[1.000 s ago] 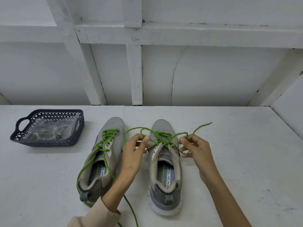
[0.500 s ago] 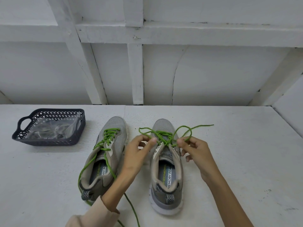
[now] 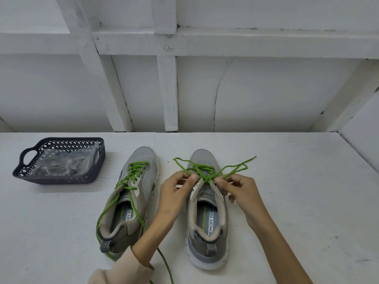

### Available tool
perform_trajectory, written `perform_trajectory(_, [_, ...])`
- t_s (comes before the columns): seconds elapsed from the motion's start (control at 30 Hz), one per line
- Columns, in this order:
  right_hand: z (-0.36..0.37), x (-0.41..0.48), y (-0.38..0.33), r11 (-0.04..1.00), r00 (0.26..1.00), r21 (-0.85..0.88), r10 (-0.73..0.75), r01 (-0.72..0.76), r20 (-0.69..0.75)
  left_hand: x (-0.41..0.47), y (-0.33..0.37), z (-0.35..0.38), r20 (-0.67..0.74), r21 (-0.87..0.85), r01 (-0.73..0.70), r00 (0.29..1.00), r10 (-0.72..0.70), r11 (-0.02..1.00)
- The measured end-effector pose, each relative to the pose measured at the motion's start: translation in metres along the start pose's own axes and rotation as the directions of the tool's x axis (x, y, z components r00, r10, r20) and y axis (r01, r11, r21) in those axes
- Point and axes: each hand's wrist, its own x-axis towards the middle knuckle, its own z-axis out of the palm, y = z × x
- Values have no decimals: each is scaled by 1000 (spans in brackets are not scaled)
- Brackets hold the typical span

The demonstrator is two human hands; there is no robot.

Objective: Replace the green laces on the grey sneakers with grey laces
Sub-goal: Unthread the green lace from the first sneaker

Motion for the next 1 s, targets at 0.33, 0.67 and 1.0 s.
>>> perform_trajectory(0.33, [2, -2, 1, 1000, 1000, -4, -23, 23, 21, -2, -1, 1, -3, 30, 25, 1000, -25, 999])
perform_trajectory(0.67, [4, -4, -2, 999, 999, 30, 31, -32, 32, -1, 2, -2, -40, -23, 68, 997, -69, 997])
perform_trajectory(1.0, [2, -2, 0, 990, 996, 142, 22, -9, -86, -2, 0, 4, -49, -28, 42, 998, -44, 999])
